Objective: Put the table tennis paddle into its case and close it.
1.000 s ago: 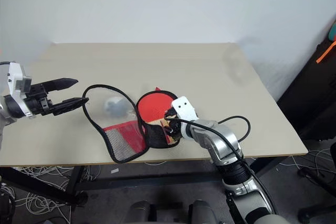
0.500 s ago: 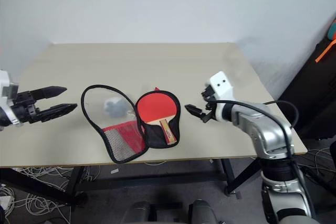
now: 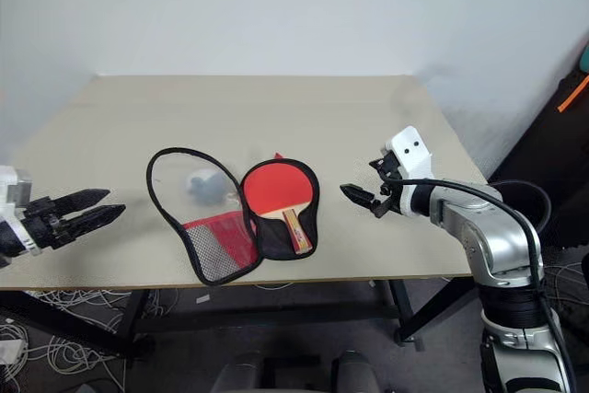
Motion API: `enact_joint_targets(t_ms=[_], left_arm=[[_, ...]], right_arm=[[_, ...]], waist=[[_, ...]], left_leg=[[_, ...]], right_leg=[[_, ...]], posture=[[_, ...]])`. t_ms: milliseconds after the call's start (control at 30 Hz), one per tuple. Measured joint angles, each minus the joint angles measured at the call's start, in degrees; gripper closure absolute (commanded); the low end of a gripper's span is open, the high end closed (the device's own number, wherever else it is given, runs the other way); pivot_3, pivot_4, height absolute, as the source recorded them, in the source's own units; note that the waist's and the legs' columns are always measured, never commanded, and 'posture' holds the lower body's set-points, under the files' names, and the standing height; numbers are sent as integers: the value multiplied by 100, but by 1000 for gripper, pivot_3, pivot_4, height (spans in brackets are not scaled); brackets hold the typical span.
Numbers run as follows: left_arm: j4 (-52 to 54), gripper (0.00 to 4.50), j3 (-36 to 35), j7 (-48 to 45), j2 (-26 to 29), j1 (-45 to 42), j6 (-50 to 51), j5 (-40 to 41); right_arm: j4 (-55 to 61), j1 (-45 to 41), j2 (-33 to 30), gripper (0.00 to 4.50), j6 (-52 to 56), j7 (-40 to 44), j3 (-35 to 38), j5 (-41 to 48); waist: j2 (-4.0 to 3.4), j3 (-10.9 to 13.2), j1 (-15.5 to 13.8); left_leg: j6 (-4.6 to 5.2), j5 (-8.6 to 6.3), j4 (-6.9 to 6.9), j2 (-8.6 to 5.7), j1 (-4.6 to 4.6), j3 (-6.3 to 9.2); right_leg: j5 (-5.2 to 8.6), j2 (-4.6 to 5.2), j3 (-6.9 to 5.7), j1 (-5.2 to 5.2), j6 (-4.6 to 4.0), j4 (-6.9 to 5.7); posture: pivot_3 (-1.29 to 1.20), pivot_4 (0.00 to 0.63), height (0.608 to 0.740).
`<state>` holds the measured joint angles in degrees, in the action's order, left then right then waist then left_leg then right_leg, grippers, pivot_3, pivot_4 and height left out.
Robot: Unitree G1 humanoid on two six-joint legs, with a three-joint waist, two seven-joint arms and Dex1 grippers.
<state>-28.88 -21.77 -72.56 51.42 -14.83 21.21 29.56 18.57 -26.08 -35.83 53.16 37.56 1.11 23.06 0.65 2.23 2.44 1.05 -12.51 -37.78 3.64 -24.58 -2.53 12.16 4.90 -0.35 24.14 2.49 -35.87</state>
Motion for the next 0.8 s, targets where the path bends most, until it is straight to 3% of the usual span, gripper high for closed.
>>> enact_joint_targets(t_ms=[167,333,500,800], left_arm=[[104,3386,241,271,-442,-292,92,-20],[912,3386,732,654,-1127,-322,421,-13],[1755,3386,997,801,-1450,-429,898,174],[2140,3386,2077,1612,-2947,-1280,1000,1]], right_arm=[[-156,-156,-79,0,-149,82,6,-3],[-158,-177,9,0,-126,-45,21,21],[-13,-150,-146,0,-16,-51,195,146],[-82,-231,-404,0,-6,-159,527,155]], waist=[[0,0,2],[1,-1,0],[-2,0,-4],[-2,-1,-43]], left_leg=[[0,0,-1,0,1,2],[1,0,-6,-1,-1,4],[2,1,-8,-5,2,9],[7,-1,-15,-11,11,18]], right_leg=[[-1,-2,0,-3,0,-2],[-10,-4,0,-7,-13,-3],[-9,-4,0,-16,-12,-1],[-9,-11,5,-31,-11,5]], posture=[[0,0,740],[0,0,740],[0,0,740],[0,0,740]])
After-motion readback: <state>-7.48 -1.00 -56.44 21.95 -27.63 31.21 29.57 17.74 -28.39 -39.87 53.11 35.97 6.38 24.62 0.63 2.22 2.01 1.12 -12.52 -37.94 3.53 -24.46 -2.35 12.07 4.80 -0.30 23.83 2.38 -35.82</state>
